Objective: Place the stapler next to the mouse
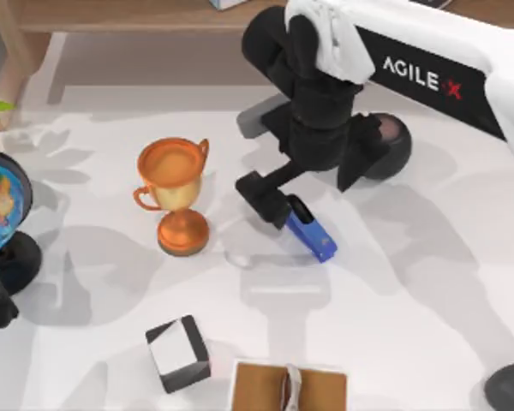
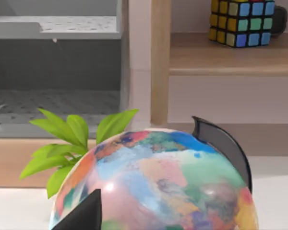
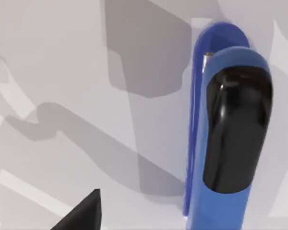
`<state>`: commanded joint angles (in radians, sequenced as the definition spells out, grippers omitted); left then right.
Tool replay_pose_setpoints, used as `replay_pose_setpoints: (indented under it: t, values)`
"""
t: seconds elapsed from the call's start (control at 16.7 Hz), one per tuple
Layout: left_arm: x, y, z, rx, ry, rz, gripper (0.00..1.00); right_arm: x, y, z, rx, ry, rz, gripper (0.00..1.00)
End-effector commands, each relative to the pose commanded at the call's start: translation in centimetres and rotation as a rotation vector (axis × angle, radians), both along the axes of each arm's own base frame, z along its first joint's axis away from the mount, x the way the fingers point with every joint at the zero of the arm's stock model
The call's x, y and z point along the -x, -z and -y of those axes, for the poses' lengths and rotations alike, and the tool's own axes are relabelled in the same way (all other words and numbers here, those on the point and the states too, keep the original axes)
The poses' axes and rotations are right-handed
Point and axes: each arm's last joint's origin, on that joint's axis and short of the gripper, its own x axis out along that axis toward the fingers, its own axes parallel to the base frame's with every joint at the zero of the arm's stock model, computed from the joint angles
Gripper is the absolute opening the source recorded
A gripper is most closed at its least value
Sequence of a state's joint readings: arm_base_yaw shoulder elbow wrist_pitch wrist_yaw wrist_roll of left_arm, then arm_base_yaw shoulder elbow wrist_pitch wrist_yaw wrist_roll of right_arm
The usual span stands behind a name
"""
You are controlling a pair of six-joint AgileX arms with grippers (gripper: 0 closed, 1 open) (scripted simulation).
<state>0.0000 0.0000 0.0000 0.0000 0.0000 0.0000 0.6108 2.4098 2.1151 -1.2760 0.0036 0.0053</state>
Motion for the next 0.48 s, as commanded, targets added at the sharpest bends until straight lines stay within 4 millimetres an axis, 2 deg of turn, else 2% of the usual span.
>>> replay_pose_setpoints:
  t: [0.24, 0.48]
  values:
    - [0.0, 0.0, 0.0, 0.000, 0.000, 0.000, 1.00, -0.1, 0.0, 0.2, -0.001, 0.004, 0.001, 1.00]
    - [0.0, 0.0, 0.0, 0.000, 0.000, 0.000, 1.00, -0.2, 2.6, 0.2, 0.001, 0.001, 0.000, 1.00]
